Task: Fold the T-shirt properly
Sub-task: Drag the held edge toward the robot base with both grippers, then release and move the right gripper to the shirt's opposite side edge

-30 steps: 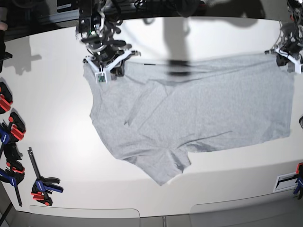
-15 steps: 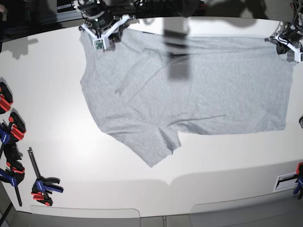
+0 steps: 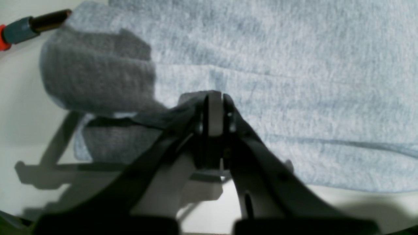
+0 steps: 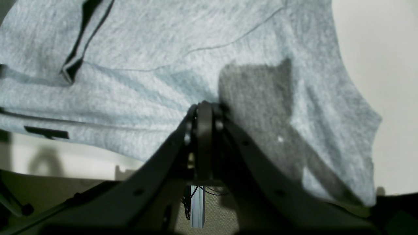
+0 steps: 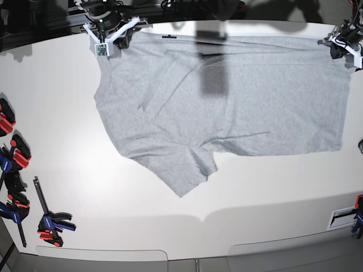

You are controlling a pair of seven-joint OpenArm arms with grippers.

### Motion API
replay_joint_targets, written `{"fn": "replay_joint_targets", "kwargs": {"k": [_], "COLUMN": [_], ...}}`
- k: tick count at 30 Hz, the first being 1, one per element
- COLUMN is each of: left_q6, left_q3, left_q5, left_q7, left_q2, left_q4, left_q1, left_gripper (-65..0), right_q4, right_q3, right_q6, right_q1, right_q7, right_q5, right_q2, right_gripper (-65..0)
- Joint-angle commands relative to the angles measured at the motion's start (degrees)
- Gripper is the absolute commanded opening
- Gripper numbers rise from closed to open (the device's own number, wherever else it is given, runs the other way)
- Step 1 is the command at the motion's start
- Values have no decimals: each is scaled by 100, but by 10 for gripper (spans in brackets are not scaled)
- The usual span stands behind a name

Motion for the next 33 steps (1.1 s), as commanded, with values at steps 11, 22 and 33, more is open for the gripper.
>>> {"fn": "replay_joint_targets", "kwargs": {"k": [11, 22, 33], "left_q6": [94, 92, 92], "left_q3": [37, 35, -1082], "left_q5": [269, 186, 225], "left_q7": [728, 787, 400], "left_q2": [164, 275, 273], "left_q4": [-68, 426, 1788], "left_q1": [369, 573, 566], "left_gripper": [-650, -650, -534], "right_q4": [186, 511, 1379], "right_q3": [55, 55, 55], "right_q6": [-168, -168, -170], "right_q1": [-76, -63, 216], "right_q7": [-66, -20, 149], "right_q5": [-240, -243, -264], "right_q2": [33, 33, 33], "right_gripper": [-650, -650, -650]}}
